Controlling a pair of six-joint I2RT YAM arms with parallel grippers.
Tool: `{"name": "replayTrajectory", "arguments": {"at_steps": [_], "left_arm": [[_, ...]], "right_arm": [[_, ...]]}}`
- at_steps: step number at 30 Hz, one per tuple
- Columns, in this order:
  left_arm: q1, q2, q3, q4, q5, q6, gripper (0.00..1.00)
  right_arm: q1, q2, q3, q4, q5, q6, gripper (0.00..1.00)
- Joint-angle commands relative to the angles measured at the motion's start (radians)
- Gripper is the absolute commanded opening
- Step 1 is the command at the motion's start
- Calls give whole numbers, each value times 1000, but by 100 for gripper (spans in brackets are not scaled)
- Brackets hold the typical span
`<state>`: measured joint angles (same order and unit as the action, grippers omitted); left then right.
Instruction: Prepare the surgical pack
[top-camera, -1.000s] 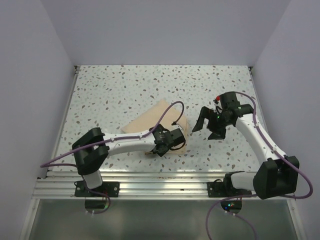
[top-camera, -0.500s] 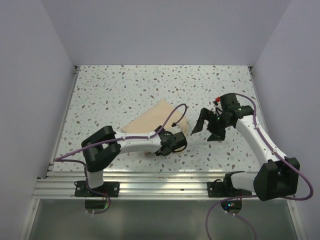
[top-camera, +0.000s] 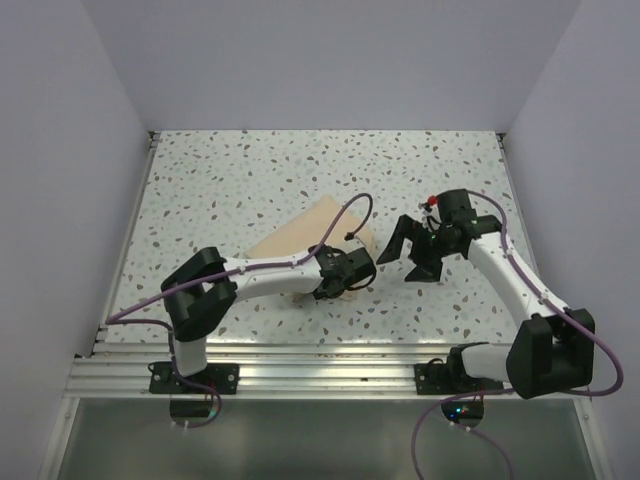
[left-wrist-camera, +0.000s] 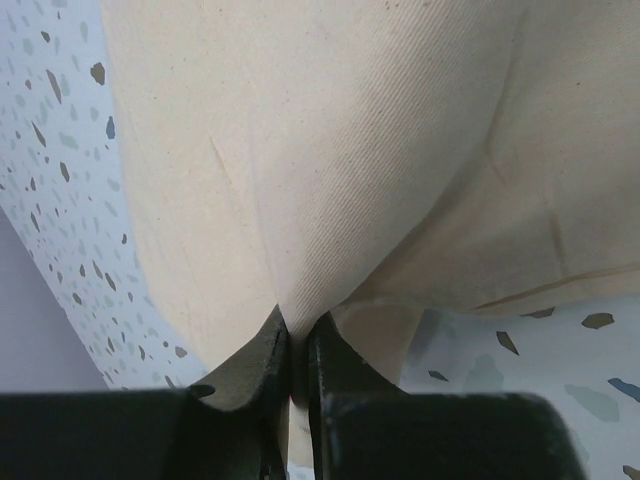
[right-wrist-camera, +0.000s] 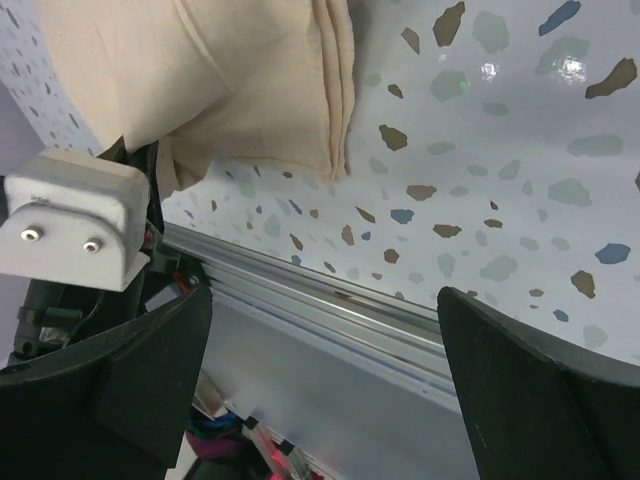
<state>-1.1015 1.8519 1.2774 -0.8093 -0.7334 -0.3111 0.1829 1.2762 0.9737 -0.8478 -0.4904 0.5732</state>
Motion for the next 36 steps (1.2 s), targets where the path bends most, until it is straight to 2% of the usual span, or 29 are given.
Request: {"name": "replayTrajectory", "arguments": {"at_steps": [1,3,6,9,11,12,14,15,20,23,26,27,32,33,34,36], "left_arm": [[26,-26,104,-1,-20,49,0],[31,-36,137,-16,9,55,0],[37,-43,201,-48,57,72,0],[43,-52,253,-70,97,82,0],[43,-57,263,-74,108,90,0],[43,-60,266,-77,114,99,0],[45,-71,266,-77,140,109,0],[45,-74,260,-76,144,112,0],[45,-97,227,-42,189,145,0],[43,-102,232,-16,227,168,0],[40,-95,255,19,267,204,0],[40,-91,275,21,273,208,0],[40,-68,312,22,318,208,0],[42,-74,298,28,330,202,0],[42,-74,298,29,330,202,0],[45,-77,289,32,335,204,0]], "right_arm": [[15,17,-41,109,-66,86,99],[26,15,-101,185,-97,200,95],[49,25,-173,419,-109,364,84],[81,61,-204,567,-82,467,67],[99,122,-188,598,-74,476,57],[105,143,-182,627,-73,476,46],[122,202,-168,665,-65,488,38],[130,225,-164,711,-60,494,31],[180,348,-106,838,-39,531,21],[234,452,-70,984,-39,603,11],[286,525,-95,1235,27,750,0],[294,534,-107,1365,59,778,0],[293,581,-136,1492,108,815,0],[265,562,-116,1281,48,707,19],[265,561,-116,1279,47,706,19],[245,540,-52,1117,12,561,20]]}}
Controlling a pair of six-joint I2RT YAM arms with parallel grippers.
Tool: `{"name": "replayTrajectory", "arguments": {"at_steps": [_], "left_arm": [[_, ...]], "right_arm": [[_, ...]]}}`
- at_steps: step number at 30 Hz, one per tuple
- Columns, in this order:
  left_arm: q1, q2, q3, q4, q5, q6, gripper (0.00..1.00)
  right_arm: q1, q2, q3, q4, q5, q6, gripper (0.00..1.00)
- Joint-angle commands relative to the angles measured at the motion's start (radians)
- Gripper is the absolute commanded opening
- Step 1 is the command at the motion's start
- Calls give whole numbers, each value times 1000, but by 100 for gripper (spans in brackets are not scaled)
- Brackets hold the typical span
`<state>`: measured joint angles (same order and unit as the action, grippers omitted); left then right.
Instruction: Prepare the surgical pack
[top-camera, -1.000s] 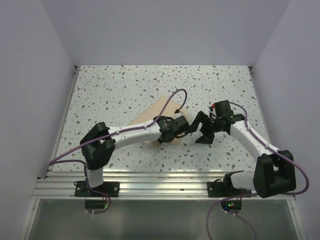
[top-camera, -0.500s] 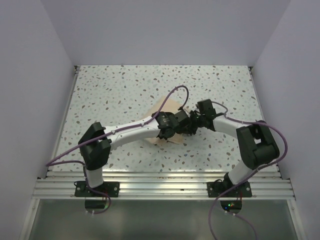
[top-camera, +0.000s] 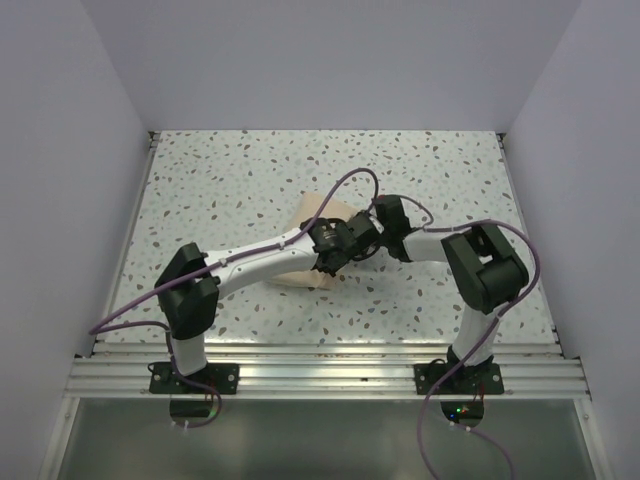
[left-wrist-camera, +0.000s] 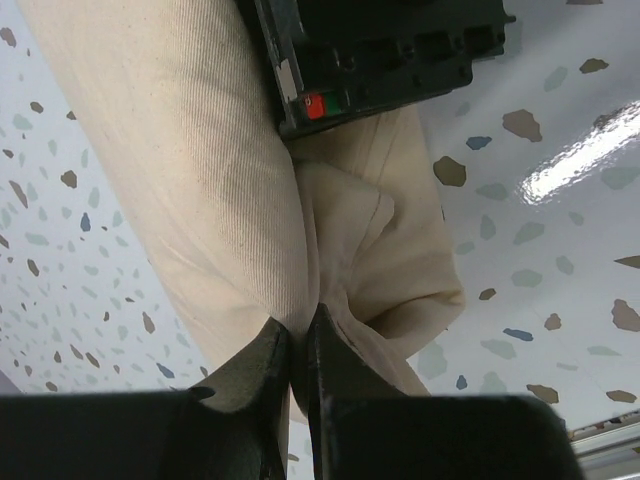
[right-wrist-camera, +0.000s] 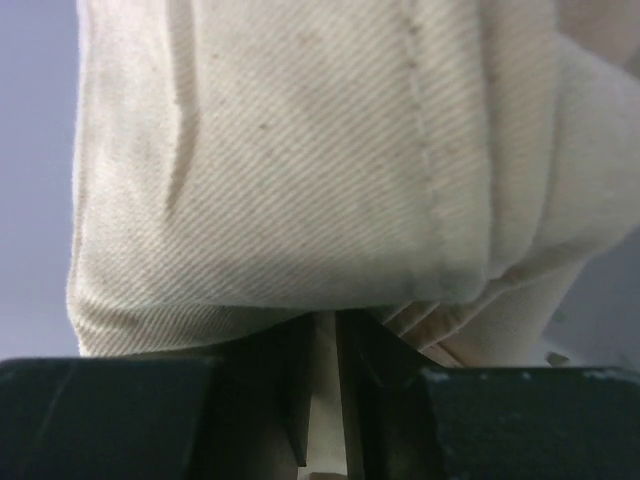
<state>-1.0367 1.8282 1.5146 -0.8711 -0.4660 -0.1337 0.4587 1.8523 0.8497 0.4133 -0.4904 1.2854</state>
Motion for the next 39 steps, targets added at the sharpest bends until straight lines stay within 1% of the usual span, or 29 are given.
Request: {"name": "replayTrajectory", "arguments": {"at_steps": [1,2,4,7,9,11,12,13,17,18,19,20,21,22,23,24,25,26,27,28,29,30,32,33,34,35,36,37,39], "left_arm": [[-19,-50,45,90,67,26,0],[-16,-50,42,90,67,25,0],[-3,-52,29,90,72,25,0],[9,-64,6,106,84,26,0],[18,-70,7,107,92,31,0],[23,-76,7,110,98,36,0],[23,-78,9,115,99,43,0],[26,-78,12,113,101,46,0],[26,-72,33,104,116,48,0],[26,-72,44,104,125,46,0],[26,-69,51,106,138,46,0],[26,-69,62,107,145,45,0],[26,-69,65,112,154,45,0],[26,-69,67,116,176,45,0],[26,-67,70,129,187,45,0],[26,-63,75,127,196,39,0],[26,-53,78,127,222,36,0],[24,-47,87,127,234,31,0],[24,-44,93,127,245,28,0],[24,-40,98,126,260,26,0],[24,-38,104,124,259,23,0],[24,-37,107,116,254,25,0],[24,-43,104,101,228,26,0],[26,-47,95,103,221,29,0],[26,-64,82,107,211,31,0],[27,-72,53,121,208,32,0],[29,-78,39,126,208,32,0],[30,-87,26,129,211,32,0],[32,-93,-1,132,210,29,0]], "right_arm": [[-35,-47,96,-329,-2,-208,20],[-44,-62,129,-408,-4,-312,20],[-64,-137,112,-508,-19,-380,21],[-123,-206,66,-565,-72,-408,20],[-140,-235,60,-602,-80,-465,18],[-138,-258,40,-594,-95,-478,12],[-137,-258,31,-579,-111,-472,4],[-135,-251,23,-540,-120,-459,0],[-95,-234,-6,-434,-119,-396,0],[-82,-226,-9,-366,-106,-373,0],[-53,-200,-30,-317,-97,-312,0],[-37,-183,-43,-186,-90,-275,0],[-20,-162,-53,-106,-67,-238,0],[24,-133,-70,-26,-47,-163,0],[49,-80,-77,64,-15,-128,0],[70,-44,-78,225,46,-91,0],[108,-7,-75,304,77,-18,0],[118,66,-67,365,94,12,0],[123,91,-61,454,105,34,0],[121,106,-86,502,130,84,0],[106,105,-107,537,131,94,0],[88,64,-129,513,133,94,0],[17,-11,-146,355,98,5,0],[-7,-77,-141,196,76,-39,0],[-52,-108,-120,120,58,-126,0],[-67,-134,-106,42,34,-168,0],[-78,-160,-84,-123,23,-214,0],[-84,-175,-13,-221,16,-324,0],[-84,-182,50,-437,-3,-441,0]]}}
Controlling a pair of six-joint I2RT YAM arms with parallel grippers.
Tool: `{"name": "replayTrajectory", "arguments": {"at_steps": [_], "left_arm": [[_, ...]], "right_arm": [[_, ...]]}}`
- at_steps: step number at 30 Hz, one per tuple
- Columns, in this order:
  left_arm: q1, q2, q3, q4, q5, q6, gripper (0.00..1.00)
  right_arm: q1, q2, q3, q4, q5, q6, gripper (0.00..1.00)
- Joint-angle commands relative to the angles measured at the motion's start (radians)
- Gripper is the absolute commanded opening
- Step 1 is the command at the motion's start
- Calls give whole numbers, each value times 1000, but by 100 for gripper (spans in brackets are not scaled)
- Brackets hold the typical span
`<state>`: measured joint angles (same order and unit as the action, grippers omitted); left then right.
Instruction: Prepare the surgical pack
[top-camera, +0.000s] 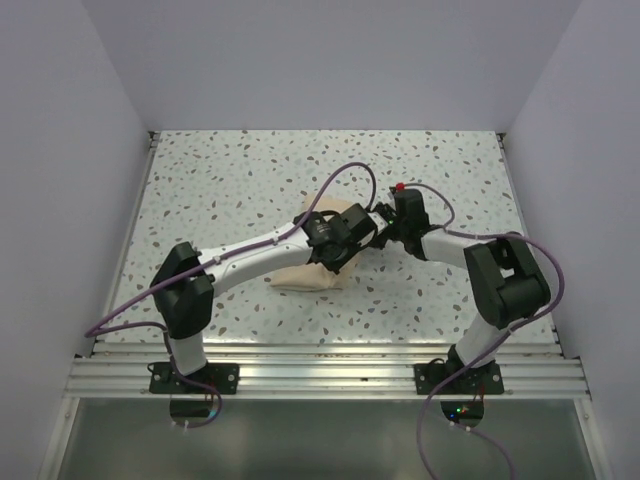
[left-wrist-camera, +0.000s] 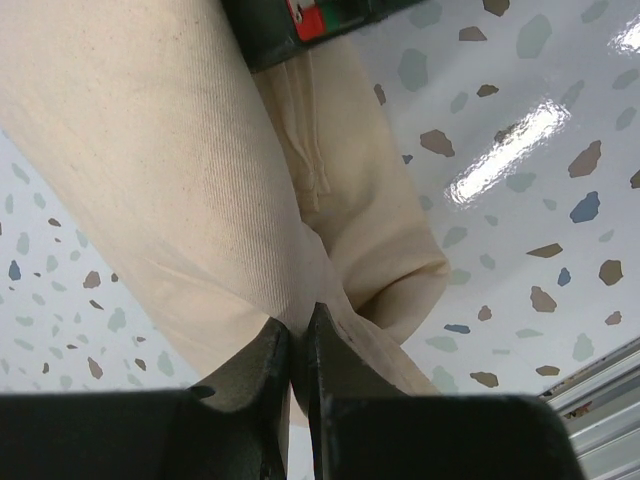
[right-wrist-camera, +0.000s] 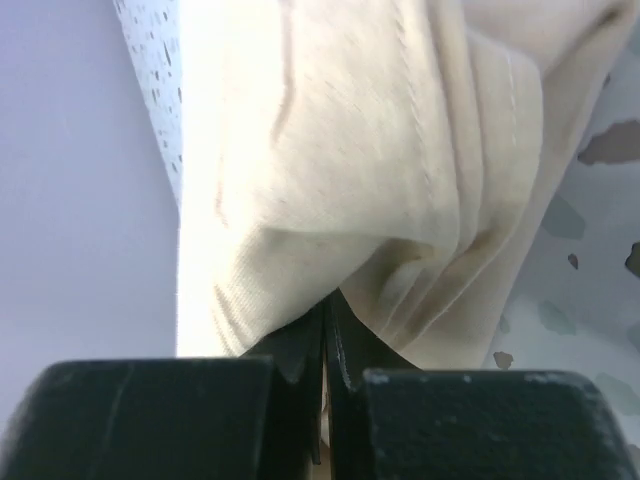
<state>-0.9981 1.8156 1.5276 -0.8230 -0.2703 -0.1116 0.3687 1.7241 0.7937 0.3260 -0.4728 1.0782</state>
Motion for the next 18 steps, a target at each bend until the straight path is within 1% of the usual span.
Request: {"name": "replayTrajectory", "arguments": {"at_steps": [1,2,3,4,7,10,11,13,14,16,17,18], "left_arm": [[-7,-81,-20,84,14,6,0],[-7,-82,-27,84,14,7,0],[-5,-84,-29,84,13,7,0],[-5,-84,-29,82,8,7,0],[-4,-91,-32,90,13,10,0],[-5,-94,-24,88,23,16,0],[-4,-96,-24,88,26,20,0],[-5,-104,-35,97,45,26,0],[-5,-108,-40,99,48,27,0],[-5,-113,-52,99,57,27,0],[-5,-113,-56,99,60,29,0],[-5,-116,-63,101,65,30,0]], "right_arm": [[7,-63,111,-388,-24,-253,0],[6,-75,116,-462,-6,-277,0],[6,-89,118,-481,9,-299,0],[6,-119,104,-484,17,-313,0],[6,-132,76,-453,23,-288,0],[4,-126,29,-331,19,-219,0],[4,-112,13,-226,19,-199,0],[7,-83,-16,-118,14,-137,0],[7,-37,-24,-14,11,-112,0],[6,26,-28,95,7,-38,0],[6,79,-27,196,8,-18,0],[7,101,-22,238,10,23,0]]}}
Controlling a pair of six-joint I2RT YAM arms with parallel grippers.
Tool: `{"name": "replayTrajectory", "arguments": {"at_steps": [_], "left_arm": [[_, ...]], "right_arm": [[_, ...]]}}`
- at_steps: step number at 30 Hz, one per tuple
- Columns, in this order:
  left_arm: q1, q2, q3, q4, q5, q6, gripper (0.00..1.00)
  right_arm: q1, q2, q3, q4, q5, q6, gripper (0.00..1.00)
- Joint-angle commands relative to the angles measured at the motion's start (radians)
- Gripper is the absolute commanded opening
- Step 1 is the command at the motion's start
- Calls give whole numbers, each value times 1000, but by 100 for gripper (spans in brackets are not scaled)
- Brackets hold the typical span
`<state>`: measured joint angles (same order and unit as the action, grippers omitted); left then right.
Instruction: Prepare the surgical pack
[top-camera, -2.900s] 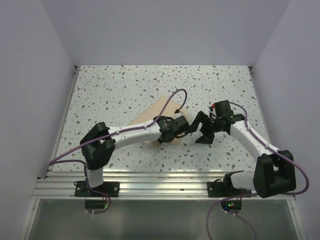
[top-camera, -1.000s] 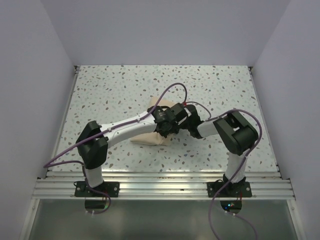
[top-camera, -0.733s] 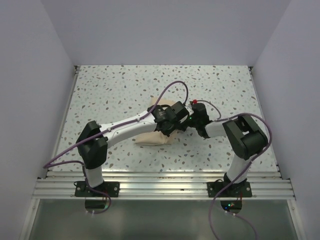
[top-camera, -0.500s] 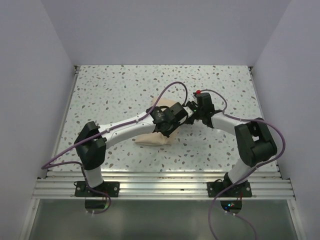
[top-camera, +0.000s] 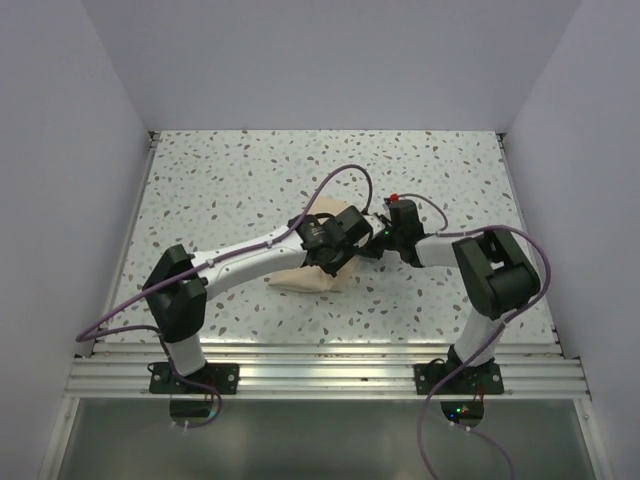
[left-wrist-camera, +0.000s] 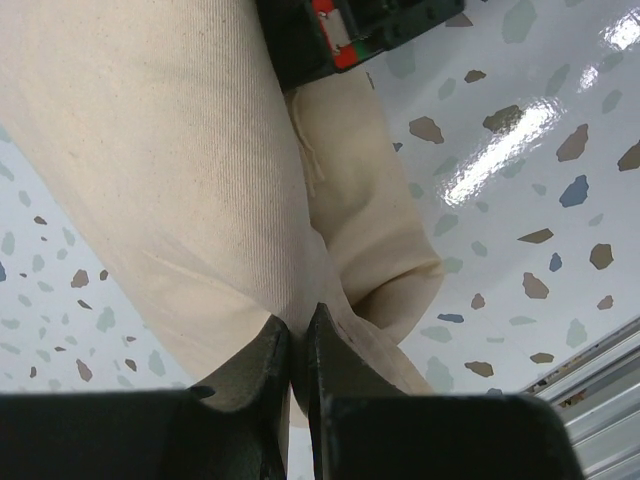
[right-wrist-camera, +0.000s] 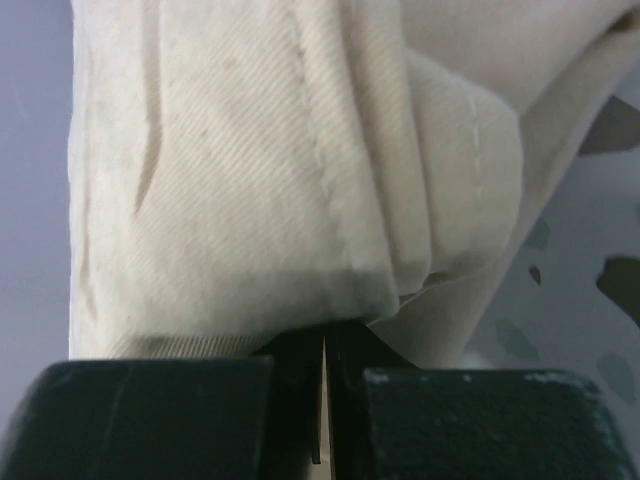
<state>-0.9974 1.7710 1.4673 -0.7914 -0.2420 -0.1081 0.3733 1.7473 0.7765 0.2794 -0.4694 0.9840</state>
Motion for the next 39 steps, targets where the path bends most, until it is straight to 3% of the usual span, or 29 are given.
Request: {"name": "replayTrajectory", "arguments": {"at_steps": [1,4,7,9,14,15,16,17,19,23,26,31,33,34,39], "left_arm": [[-6,-73,-18,72,38,27,0],[-6,-85,-64,89,49,21,0],[-7,-99,-131,122,67,7,0],[-9,-105,-168,135,78,-14,0],[-9,-114,-255,173,105,-51,0],[-9,-119,-263,178,115,-53,3],[-9,-122,-274,190,118,-61,7],[-7,-123,-278,195,121,-64,15],[-7,-124,-280,202,133,-67,17],[-6,-133,-259,192,174,-76,39],[-3,-177,-249,198,222,-82,47],[32,-229,-235,194,345,-93,48],[60,-252,-266,246,413,-94,42],[83,-254,-271,254,438,-97,39],[132,-217,-257,326,539,-108,22]], "right_arm": [[1,95,1,328,2,136,0],[-2,132,36,354,29,159,0],[-22,138,93,224,66,98,0],[-48,149,156,72,37,46,0],[-56,123,316,-496,-44,-183,1],[-57,106,326,-560,-54,-247,4],[-59,84,326,-612,-60,-277,20],[-60,45,325,-696,-60,-300,26],[-71,2,313,-759,-73,-355,33],[-105,-98,308,-899,-35,-429,34],[-163,-146,310,-919,-61,-449,33],[-185,-158,320,-794,-191,-412,25],[-185,-126,357,-679,-286,-342,7],[-185,-80,375,-614,-314,-314,3],[-177,47,512,-537,-402,-235,0]]}}
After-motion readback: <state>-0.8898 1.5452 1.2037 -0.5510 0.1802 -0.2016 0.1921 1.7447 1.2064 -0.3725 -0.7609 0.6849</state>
